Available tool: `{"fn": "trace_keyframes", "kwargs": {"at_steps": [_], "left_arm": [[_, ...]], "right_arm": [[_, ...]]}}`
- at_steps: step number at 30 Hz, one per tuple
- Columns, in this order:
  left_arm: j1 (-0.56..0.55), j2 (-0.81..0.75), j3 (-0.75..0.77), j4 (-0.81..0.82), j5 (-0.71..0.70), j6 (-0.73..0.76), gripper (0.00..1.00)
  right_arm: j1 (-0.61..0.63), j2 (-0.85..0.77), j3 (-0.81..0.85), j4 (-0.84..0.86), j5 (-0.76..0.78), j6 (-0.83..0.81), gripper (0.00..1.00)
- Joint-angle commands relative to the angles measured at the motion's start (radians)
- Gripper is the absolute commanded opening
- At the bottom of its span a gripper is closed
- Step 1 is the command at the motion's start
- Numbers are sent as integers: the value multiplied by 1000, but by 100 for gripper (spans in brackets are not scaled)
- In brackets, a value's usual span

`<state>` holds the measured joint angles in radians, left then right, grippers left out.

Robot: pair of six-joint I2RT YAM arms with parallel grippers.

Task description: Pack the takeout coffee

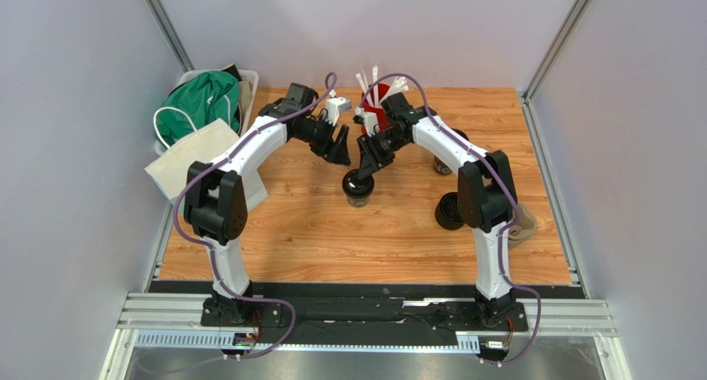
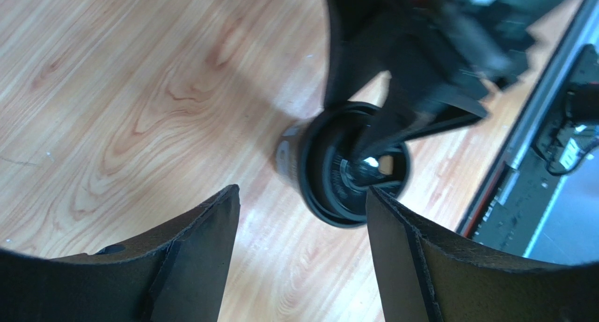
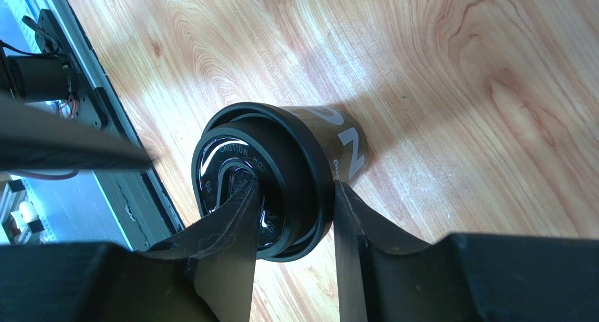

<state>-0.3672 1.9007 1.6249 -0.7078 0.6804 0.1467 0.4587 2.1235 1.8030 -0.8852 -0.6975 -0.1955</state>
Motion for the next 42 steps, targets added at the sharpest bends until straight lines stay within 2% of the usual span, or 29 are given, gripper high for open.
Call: {"fn": "trace_keyframes", "kwargs": {"at_steps": [1, 8, 14, 29, 36, 42], "left_arm": [[-1, -74, 6, -51, 71, 50, 75], [-1, -74, -39, -78, 51, 85, 74], [-1, -72, -71, -78, 68, 102, 74], [-16, -60, -115, -68, 64, 117, 73], [-21, -52, -132, -73, 80, 132, 73], [-25, -54, -151, -79, 102, 148, 72]], "right_arm": [[1, 6, -36, -4, 204, -35, 38], [1, -30, -18, -4, 179, -12, 53], [-2, -60, 25, -27, 158, -1, 58], [0, -115, 35, -40, 7, 39, 61], [-12, -191, 1, -40, 47, -10, 62], [-49, -234, -99, -9, 12, -19, 56]]}}
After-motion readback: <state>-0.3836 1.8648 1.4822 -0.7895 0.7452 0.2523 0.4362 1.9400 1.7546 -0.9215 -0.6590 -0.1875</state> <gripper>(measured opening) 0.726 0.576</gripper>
